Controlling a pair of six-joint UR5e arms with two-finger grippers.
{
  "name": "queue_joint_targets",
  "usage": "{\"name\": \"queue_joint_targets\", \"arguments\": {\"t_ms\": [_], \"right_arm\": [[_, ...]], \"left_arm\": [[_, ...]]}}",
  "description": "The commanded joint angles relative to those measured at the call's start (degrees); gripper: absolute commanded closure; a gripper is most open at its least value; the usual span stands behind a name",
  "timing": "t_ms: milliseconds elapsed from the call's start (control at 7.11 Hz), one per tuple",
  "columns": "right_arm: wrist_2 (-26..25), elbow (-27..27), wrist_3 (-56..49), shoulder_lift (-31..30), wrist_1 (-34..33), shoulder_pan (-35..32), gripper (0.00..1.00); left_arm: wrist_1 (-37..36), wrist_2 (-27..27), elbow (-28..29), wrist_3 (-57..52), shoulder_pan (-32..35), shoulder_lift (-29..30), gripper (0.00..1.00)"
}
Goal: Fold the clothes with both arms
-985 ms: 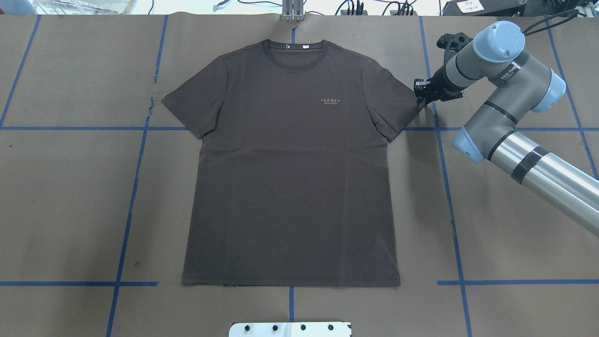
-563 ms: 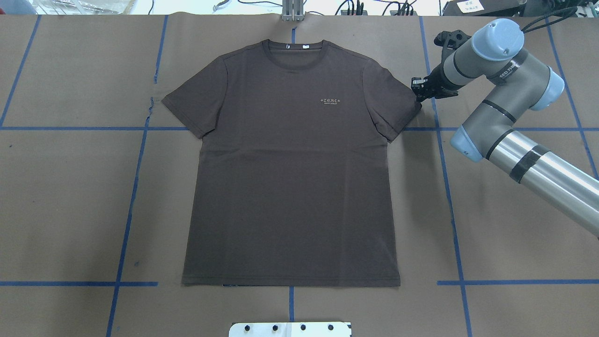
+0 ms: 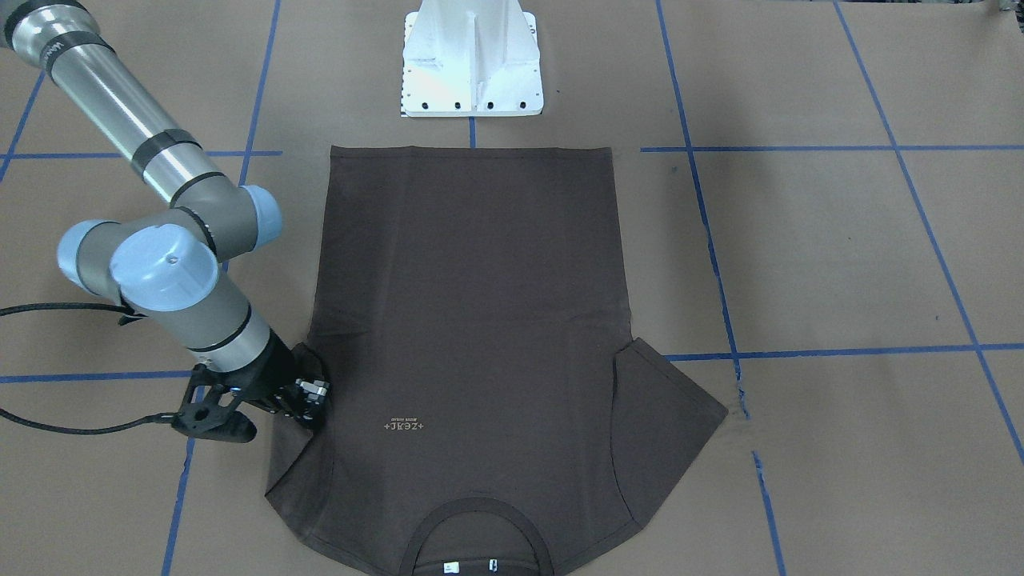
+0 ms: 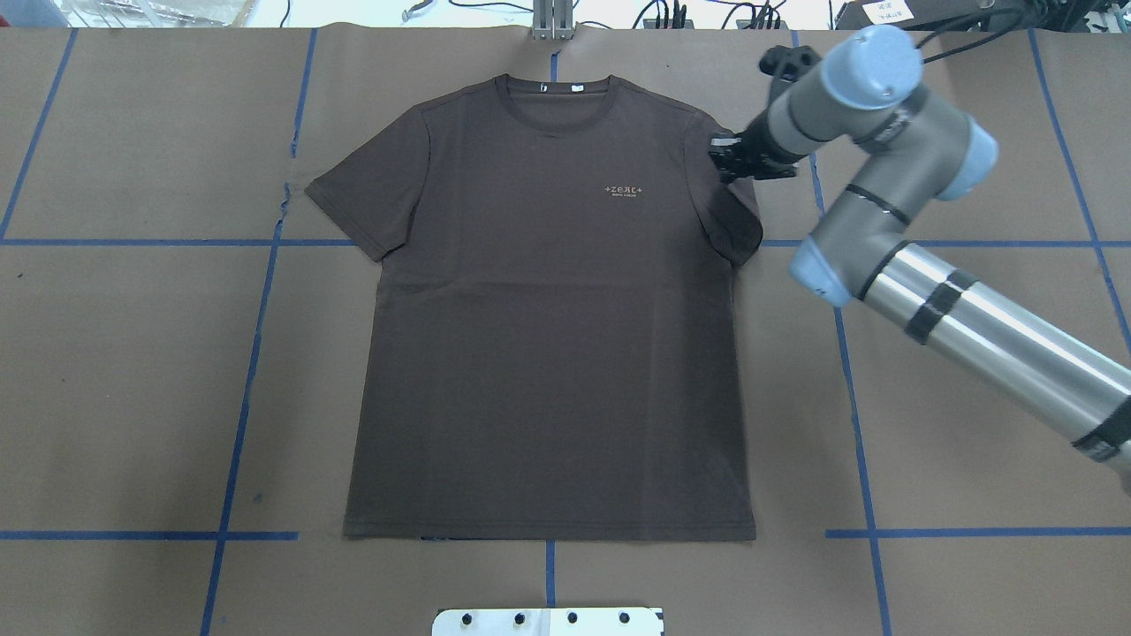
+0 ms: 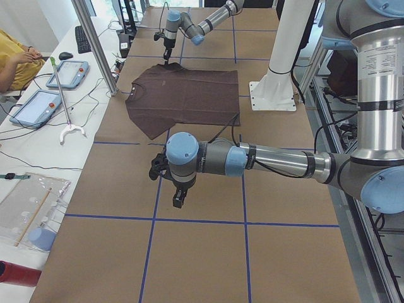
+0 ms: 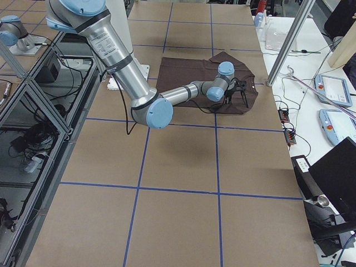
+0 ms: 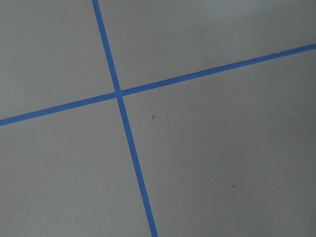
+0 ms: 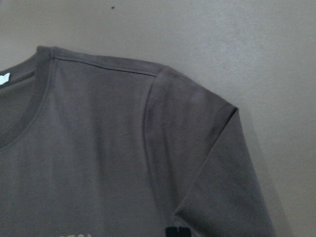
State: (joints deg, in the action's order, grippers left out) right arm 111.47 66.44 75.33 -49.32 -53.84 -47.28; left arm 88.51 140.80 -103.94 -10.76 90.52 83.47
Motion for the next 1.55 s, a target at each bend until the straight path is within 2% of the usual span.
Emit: {"name": "queue_joint_targets", "arguments": {"t_ms": [0,281,422,563,844,985,1126,1267,1407], "right_arm": [[-3.98,-4.02,3.16,5.10,-0.83,2.19,1.00],[-5.29,-5.43,2.99,6.16,-0.83,2.28,1.00],[-5.48,-5.53,2.72,6.16,-0.83,2.19,0.69],[-7.65,-5.62,2.81,6.34,-0.91,2.19,0.01],[-7.33,-3.52,2.63,5.82,-0.65,0.97,0.00],[-5.58,1.28,2.63,3.03,-0.91,0.01,0.00],[-2.78,3.42,2.46,-1.35,-0.48,-0.61,0.00],[2.12,5.70,2.46,-2.44,-0.82,-2.45,0.00],[6.95,9.29,2.37,-6.02,-0.48,-5.51,0.00]], "left_arm": [[0.00,0.00,-0.30,0.12,0.01,-0.07,0.00],[0.00,0.00,-1.43,0.03,-0.08,0.20,0.00],[0.00,1.22,-1.70,0.12,-0.16,0.63,0.00],[1.22,4.28,-1.35,-0.05,-0.25,1.33,0.00],[7.98,6.49,-1.52,4.13,-0.43,2.66,0.00],[13.13,7.29,-0.48,11.39,-0.86,2.75,0.00],[20.06,7.21,2.23,18.42,-1.48,3.18,0.00],[25.35,7.21,6.69,30.58,-6.53,8.06,0.00],[25.49,6.52,9.43,42.28,-14.76,14.37,0.02]]}}
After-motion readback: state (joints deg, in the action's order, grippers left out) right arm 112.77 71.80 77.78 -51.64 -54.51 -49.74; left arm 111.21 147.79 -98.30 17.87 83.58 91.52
